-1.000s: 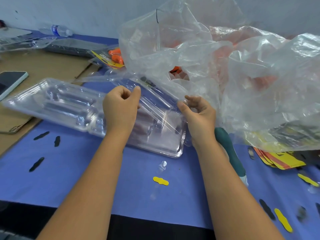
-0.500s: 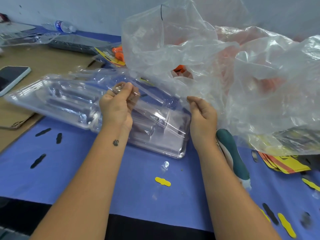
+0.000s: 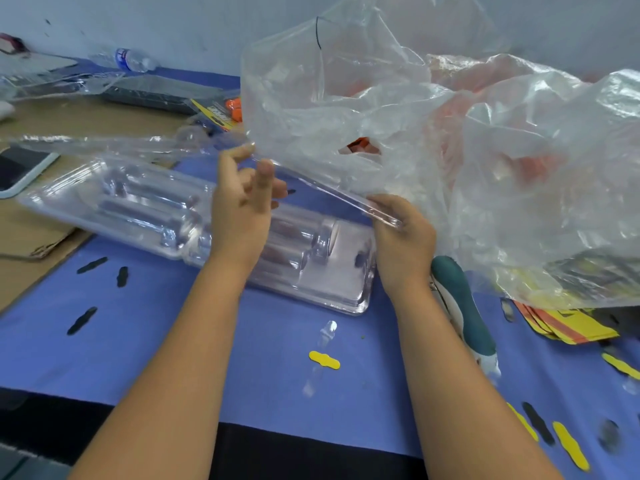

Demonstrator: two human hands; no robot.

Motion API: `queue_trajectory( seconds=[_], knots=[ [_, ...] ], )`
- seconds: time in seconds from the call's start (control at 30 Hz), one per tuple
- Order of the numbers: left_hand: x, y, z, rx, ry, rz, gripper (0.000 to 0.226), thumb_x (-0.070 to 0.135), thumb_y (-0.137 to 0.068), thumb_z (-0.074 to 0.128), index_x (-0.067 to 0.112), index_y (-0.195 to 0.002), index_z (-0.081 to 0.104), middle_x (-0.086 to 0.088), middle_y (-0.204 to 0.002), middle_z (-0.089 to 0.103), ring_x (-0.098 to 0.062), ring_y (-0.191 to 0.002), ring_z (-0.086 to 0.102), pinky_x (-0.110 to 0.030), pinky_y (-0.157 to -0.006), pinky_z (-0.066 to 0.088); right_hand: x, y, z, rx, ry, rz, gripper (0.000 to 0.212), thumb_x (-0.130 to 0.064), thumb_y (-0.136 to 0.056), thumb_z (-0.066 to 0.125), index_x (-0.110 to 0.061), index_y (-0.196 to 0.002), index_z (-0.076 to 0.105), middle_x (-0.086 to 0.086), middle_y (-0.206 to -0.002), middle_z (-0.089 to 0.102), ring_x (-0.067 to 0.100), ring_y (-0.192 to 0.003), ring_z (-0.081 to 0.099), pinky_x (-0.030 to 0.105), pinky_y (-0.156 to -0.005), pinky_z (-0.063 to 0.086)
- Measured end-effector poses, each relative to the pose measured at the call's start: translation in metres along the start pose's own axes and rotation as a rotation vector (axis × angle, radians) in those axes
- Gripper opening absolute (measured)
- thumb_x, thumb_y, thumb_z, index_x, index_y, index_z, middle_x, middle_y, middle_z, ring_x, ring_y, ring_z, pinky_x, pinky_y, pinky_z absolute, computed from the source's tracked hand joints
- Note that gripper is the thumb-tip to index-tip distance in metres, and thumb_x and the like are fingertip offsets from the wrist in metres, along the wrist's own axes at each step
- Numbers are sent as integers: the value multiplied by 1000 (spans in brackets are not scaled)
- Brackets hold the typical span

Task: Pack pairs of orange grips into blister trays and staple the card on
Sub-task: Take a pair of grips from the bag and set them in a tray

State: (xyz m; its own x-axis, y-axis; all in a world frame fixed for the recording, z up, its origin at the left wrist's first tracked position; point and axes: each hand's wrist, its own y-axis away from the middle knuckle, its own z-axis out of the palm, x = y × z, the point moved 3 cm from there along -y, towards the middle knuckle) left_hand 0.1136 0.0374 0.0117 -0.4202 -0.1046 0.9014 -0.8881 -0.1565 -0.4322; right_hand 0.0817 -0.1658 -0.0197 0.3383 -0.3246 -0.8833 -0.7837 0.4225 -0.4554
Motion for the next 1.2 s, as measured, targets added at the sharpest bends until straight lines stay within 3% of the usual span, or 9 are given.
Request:
queue_trajectory(
  seconds=[0.1,0.17,0.27,0.33,0.6,0.8,0.93,1.07,1.2],
  knots=[
    [2,14,2,-341,-616,148,74,87,-74,31,39,-127,49,9,-112,65,-17,-108,58,-36,-93,42,-4,-4,-7,100,-108,45,22,-16,-89,69,-36,-79,68,-20,-78,69,1,-81,62,23,-78,49],
    [-6,35,-1,-477,-1000,123,90,91,-63,34,50,-142,29,6,-150,36,-24,-145,18,-56,-114,9,-9,-5,-9,155,-208,84,23,-12,-90,69,-33,-79,68,-17,-75,69,7,-80,63,30,-80,52],
    [-23,65,-18,-549,-1241,-91,109,103,-48,24,58,-143,-7,6,-158,-26,-18,-137,-42,-76,-101,-9,-16,-9,-17,210,-299,105,22,-9,-89,69,-27,-77,66,-11,-68,67,8,-71,63,24,-73,52],
    [-30,64,-22,-568,-1213,-160,111,105,-45,22,59,-141,-10,8,-156,-31,-16,-129,-52,-79,-99,-6,-19,-12,-22,231,-305,125,18,-13,-89,69,-24,-77,61,-6,-65,63,8,-61,61,22,-64,51],
    [-49,1,14,-625,-1218,-166,99,98,-56,37,61,-144,11,9,-162,-14,-21,-142,-35,-78,-101,-6,-14,-5,-70,255,-157,222,19,-12,-93,63,-18,-79,52,-7,-48,56,7,-42,50,19,-45,44],
    [-46,8,41,-367,-1302,-186,46,41,-99,40,18,-139,48,-12,-150,34,-28,-141,26,-56,-112,25,-2,5,-89,84,5,369,10,-14,-91,66,-14,-85,57,-2,-48,58,9,-41,53,22,-43,46],
    [-31,39,49,-576,-1431,-149,47,35,-104,24,11,-142,39,-12,-152,32,-29,-142,27,-48,-115,23,10,10,-86,60,121,434,11,-18,-88,69,-15,-90,58,9,-67,65,8,-38,54,25,-45,45],
    [-6,69,45,-891,-1424,-150,59,33,-104,25,6,-153,7,-11,-163,-2,-25,-150,3,-46,-118,16,16,13,-80,107,193,422,16,-24,-85,70,-23,-92,55,12,-77,68,10,-39,57,32,-52,49],
    [46,81,37,-1169,-1271,-291,37,38,-101,34,13,-119,55,-6,-152,35,-23,-132,41,-38,-102,38,15,16,-80,138,234,414,25,-32,-83,71,-27,-99,53,3,-78,66,25,-64,67,41,-71,56]
  ],
)
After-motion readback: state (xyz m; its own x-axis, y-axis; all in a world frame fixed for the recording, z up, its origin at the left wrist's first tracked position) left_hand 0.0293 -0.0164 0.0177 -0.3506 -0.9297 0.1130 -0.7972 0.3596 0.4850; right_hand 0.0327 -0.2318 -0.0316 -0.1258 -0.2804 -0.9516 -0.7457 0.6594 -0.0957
